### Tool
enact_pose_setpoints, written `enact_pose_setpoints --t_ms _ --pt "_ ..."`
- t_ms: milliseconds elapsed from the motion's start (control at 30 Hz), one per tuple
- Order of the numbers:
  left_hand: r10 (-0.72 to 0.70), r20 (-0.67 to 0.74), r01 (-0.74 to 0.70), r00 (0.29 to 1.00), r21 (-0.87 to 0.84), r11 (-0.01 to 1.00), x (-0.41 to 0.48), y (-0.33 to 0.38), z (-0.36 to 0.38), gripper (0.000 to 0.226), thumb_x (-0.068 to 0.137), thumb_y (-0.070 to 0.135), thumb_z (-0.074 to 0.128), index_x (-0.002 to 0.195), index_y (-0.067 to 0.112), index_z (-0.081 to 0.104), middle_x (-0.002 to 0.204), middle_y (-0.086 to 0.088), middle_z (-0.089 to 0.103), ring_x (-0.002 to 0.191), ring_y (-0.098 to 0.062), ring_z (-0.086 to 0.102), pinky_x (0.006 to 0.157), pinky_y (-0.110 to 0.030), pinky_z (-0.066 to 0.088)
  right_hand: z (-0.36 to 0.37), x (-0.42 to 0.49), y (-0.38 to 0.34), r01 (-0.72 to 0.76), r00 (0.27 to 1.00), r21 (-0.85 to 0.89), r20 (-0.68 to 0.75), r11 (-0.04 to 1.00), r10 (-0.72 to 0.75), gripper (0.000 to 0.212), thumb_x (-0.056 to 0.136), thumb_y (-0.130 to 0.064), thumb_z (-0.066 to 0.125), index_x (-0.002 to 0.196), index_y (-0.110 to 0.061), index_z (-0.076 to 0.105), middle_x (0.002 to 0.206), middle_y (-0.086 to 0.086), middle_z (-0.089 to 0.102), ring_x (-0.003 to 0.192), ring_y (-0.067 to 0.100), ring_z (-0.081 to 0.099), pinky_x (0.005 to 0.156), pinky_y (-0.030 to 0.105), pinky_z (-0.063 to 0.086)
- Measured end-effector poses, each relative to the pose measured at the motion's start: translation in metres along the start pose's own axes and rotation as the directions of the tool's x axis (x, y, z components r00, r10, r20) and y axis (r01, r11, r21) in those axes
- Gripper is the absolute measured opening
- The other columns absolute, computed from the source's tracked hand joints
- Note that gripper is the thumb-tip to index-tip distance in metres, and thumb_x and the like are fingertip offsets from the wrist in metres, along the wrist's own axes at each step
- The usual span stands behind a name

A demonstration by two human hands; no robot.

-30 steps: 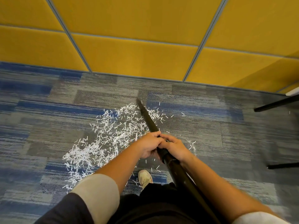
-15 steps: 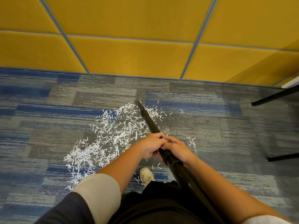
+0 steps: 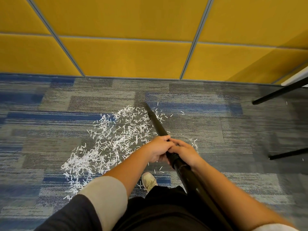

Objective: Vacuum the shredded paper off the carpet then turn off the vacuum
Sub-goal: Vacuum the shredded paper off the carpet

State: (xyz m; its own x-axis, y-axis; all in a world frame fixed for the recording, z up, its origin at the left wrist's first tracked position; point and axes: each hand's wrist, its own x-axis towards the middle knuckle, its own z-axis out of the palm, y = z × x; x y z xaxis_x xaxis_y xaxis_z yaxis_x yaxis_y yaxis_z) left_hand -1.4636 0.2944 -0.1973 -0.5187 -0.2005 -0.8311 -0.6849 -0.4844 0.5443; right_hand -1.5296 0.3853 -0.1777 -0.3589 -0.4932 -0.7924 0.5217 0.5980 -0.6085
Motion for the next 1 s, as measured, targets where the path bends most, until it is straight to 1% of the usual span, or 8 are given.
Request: enact_pose_setpoints --t_ms 133,267,467,667,733,867,933,1000 --pt "-0.008 0.0 0.008 1.0 -0.011 1.0 -0.005 0.004 -0.002 0.061 0.094 0.007 0.048 0.149 0.026 0.027 0.119 -0.01 0.058 0.054 -0.015 0.051 0.042 -0.024 0.044 0.002 -0.002 -0.003 -0.007 1.0 0.0 0.021 1.0 0.007 0.047 0.083 0.004 0.057 0.125 -0.017 0.056 0.083 0.016 0.062 0.04 0.015 0.059 0.038 0.021 0.045" --pt "-0.014 -0.04 0.012 0.999 -0.043 0.999 -0.015 0.0 -0.016 0.061 0.094 0.005 0.048 0.148 0.023 0.028 0.104 -0.006 0.059 0.057 -0.014 0.051 0.05 -0.026 0.045 0.016 0.002 -0.004 -0.013 0.997 -0.041 0.075 0.999 0.016 0.048 0.083 0.003 0.057 0.128 -0.016 0.054 0.081 0.017 0.063 0.042 0.017 0.058 0.039 0.023 0.046" --pt "-0.024 -0.093 0.01 0.995 -0.145 0.989 -0.029 -0.012 -0.039 0.059 0.093 0.004 0.048 0.146 0.024 0.032 0.108 -0.01 0.06 0.059 -0.014 0.048 0.054 -0.026 0.043 0.041 0.004 -0.007 -0.03 0.985 -0.1 0.166 0.995 0.047 0.047 0.083 0.005 0.055 0.126 -0.014 0.054 0.077 0.019 0.061 0.043 0.021 0.057 0.039 0.023 0.046" --pt "-0.014 -0.133 -0.019 0.991 -0.248 0.969 -0.044 -0.025 -0.057 0.032 0.091 -0.001 0.047 0.105 0.025 0.059 0.097 -0.005 0.057 0.07 -0.014 0.049 0.059 -0.027 0.049 0.065 0.003 -0.011 -0.021 0.973 -0.158 0.225 0.987 0.057 0.04 0.083 0.007 0.055 0.117 -0.012 0.058 0.075 0.018 0.061 0.037 0.018 0.055 0.037 0.022 0.046" --pt "-0.02 -0.142 -0.021 0.99 -0.281 0.96 -0.048 -0.029 -0.062 0.029 0.092 -0.001 0.046 0.089 0.025 0.058 0.094 -0.004 0.056 0.074 -0.015 0.051 0.065 -0.028 0.052 0.072 0.006 -0.009 -0.014 0.966 -0.202 0.251 0.979 0.066 0.042 0.082 0.005 0.056 0.121 -0.011 0.057 0.079 0.018 0.061 0.039 0.018 0.056 0.038 0.022 0.046" --pt "-0.022 -0.152 -0.031 0.988 -0.333 0.942 -0.053 -0.038 -0.069 0.029 0.093 0.0 0.047 0.082 0.026 0.055 0.099 -0.004 0.057 0.083 -0.018 0.055 0.085 -0.038 0.053 0.081 0.009 -0.006 -0.015 0.96 -0.267 0.265 0.964 0.088 0.042 0.081 0.003 0.058 0.12 -0.015 0.058 0.083 0.016 0.063 0.042 0.016 0.058 0.04 0.022 0.046" --pt "-0.022 -0.17 -0.04 0.985 -0.354 0.934 -0.056 -0.04 -0.072 0.03 0.093 0.0 0.047 0.084 0.028 0.054 0.102 -0.004 0.058 0.082 -0.017 0.057 0.08 -0.036 0.055 0.085 0.011 -0.004 -0.003 0.957 -0.298 0.277 0.955 0.089 0.043 0.081 0.001 0.058 0.12 -0.017 0.059 0.084 0.015 0.063 0.043 0.015 0.059 0.041 0.023 0.046" --pt "-0.025 -0.186 -0.047 0.982 -0.377 0.925 -0.059 -0.043 -0.074 0.03 0.093 -0.001 0.046 0.098 0.029 0.05 0.099 -0.001 0.058 0.075 -0.013 0.057 0.071 -0.03 0.056 0.089 0.012 -0.003 0.003 0.951 -0.315 0.293 0.949 0.095 0.042 0.081 0.002 0.058 0.119 -0.017 0.058 0.083 0.016 0.063 0.042 0.015 0.058 0.04 0.023 0.047"
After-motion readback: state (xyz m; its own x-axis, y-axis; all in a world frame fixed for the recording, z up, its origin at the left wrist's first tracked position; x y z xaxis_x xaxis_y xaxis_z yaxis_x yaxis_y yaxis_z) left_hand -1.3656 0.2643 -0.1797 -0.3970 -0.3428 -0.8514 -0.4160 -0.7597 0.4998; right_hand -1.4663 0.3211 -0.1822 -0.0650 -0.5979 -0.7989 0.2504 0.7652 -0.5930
